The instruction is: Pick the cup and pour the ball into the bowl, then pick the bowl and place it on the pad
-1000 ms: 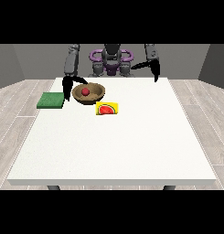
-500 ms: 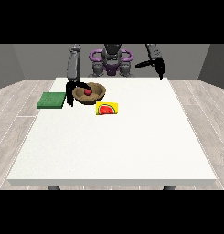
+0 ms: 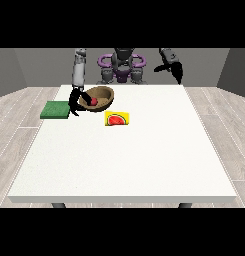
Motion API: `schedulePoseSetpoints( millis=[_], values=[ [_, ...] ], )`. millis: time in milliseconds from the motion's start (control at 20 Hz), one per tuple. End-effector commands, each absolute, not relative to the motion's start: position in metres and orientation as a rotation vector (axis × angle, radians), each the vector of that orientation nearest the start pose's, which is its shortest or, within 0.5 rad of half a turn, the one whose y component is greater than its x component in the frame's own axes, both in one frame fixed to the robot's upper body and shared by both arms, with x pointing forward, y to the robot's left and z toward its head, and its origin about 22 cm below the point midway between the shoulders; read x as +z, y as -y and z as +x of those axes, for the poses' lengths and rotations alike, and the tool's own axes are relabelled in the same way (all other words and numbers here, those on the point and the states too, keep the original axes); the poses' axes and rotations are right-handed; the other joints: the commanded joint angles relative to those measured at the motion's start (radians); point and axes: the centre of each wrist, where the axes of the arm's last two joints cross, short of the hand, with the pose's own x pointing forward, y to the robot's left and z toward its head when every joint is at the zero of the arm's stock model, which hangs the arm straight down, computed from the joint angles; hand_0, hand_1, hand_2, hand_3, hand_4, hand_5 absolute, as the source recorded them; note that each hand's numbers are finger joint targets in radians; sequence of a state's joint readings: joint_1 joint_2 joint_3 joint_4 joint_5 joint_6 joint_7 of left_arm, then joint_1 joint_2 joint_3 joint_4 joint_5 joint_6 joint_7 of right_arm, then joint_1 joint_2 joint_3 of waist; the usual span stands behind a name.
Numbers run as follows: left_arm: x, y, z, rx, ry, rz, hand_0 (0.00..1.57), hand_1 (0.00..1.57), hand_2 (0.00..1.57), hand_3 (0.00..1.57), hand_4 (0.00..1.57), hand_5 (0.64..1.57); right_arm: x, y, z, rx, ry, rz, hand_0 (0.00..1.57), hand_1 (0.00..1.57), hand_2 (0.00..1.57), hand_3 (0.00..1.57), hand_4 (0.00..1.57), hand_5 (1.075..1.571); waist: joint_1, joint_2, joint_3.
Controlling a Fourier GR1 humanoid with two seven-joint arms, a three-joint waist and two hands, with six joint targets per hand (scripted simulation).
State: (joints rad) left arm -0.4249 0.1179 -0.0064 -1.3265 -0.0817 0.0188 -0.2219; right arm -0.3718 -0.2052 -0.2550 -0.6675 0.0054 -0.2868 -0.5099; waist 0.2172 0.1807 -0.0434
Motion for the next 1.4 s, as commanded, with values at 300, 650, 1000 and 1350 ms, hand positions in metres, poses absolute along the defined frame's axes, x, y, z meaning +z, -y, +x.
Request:
schedulePoseSetpoints(
  millis=[300,650,1000,1350],
  values=[
    [0.005,-0.254,0.329,-0.163,1.727,0.133,0.0,0.0,0.0,0.0,0.98,1.422,-0.064,0.283,0.327,0.035,1.112,-0.615,1.57,1.57,1.57,0.97,0.82,1.561,-0.132,-0.209,0.0397],
    [-0.025,-0.308,0.3,-0.087,1.605,0.222,0.0,0.0,0.0,0.0,1.0,1.407,-0.005,0.303,0.354,0.08,1.048,-0.528,1.57,1.57,1.57,0.74,0.81,1.567,-0.239,-0.313,0.0428],
    [-0.01,-0.276,0.31,-0.116,1.747,0.161,0.0,0.0,0.0,0.0,1.03,1.43,0.018,0.337,0.358,-0.065,1.144,-0.574,1.57,1.57,1.57,0.75,0.79,1.57,-0.165,-0.163,0.0435],
    [0.045,-0.372,0.314,-0.048,1.871,0.178,0.0,0.0,0.0,0.0,1.31,1.525,0.051,0.431,0.333,-0.054,1.198,-0.659,1.57,1.57,1.57,0.0,0.91,1.571,-0.141,-0.077,0.0438]
  ],
)
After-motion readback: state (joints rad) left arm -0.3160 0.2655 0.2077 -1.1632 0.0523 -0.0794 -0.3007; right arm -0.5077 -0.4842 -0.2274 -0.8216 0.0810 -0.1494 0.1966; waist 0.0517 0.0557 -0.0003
